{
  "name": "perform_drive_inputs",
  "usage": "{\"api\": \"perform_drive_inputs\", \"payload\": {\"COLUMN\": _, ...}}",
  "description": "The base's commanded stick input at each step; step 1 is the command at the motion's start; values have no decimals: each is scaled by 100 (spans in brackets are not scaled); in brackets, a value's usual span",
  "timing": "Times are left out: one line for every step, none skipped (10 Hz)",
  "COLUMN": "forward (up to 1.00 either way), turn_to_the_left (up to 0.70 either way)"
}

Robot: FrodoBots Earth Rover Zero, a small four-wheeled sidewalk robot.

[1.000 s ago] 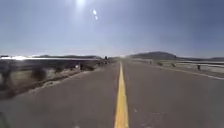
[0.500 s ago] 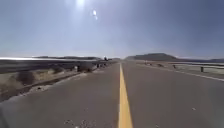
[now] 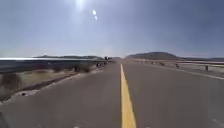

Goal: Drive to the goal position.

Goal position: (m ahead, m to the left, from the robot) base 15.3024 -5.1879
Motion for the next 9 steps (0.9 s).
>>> {"api": "perform_drive_inputs", "payload": {"forward": 85, "turn_to_the_left": 0}}
{"api": "perform_drive_inputs", "payload": {"forward": 85, "turn_to_the_left": 0}}
{"api": "perform_drive_inputs", "payload": {"forward": 85, "turn_to_the_left": 0}}
{"api": "perform_drive_inputs", "payload": {"forward": 85, "turn_to_the_left": 0}}
{"api": "perform_drive_inputs", "payload": {"forward": 85, "turn_to_the_left": 0}}
{"api": "perform_drive_inputs", "payload": {"forward": 85, "turn_to_the_left": 0}}
{"api": "perform_drive_inputs", "payload": {"forward": 85, "turn_to_the_left": 0}}
{"api": "perform_drive_inputs", "payload": {"forward": 85, "turn_to_the_left": 0}}
{"api": "perform_drive_inputs", "payload": {"forward": 85, "turn_to_the_left": 0}}
